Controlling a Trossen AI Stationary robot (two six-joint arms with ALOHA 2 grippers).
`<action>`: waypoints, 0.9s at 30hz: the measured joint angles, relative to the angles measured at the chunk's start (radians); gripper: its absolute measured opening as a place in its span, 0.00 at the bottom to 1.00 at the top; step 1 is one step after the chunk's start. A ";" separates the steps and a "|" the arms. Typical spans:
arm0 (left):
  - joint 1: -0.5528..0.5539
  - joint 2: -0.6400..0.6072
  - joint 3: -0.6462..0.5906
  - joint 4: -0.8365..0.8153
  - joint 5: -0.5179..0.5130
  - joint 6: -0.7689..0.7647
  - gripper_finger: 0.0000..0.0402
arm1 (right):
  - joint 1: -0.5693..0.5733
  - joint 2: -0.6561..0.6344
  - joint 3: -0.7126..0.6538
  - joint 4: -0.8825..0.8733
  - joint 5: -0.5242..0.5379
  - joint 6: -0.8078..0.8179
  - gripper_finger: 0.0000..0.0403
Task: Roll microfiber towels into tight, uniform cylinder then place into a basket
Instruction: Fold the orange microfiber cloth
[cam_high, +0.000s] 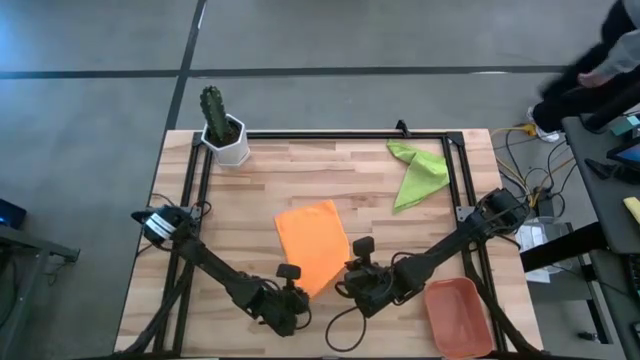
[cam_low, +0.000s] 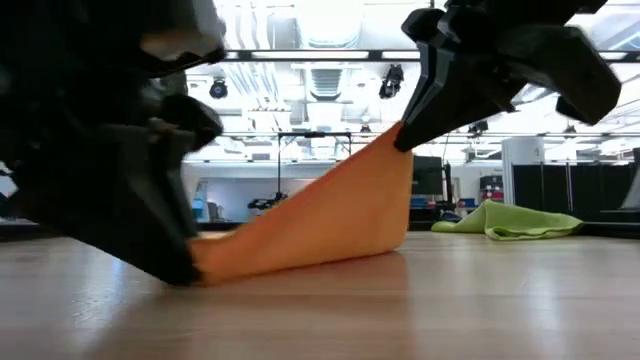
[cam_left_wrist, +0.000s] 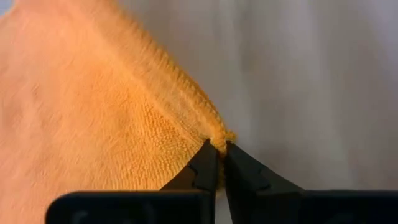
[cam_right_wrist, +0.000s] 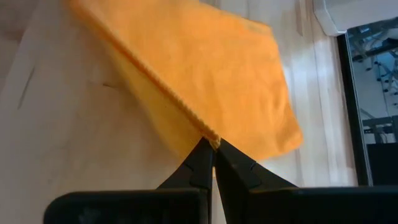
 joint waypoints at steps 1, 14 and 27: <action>-0.001 -0.021 -0.002 -0.025 0.002 -0.001 0.00 | 0.002 -0.007 0.000 -0.011 0.000 0.010 0.02; -0.058 -0.188 -0.009 -0.031 0.028 -0.009 0.00 | 0.099 -0.067 0.001 -0.049 -0.221 -0.001 0.02; -0.048 -0.232 -0.017 -0.302 -0.161 -0.041 0.00 | 0.004 -0.078 -0.002 -0.043 0.035 -0.086 0.02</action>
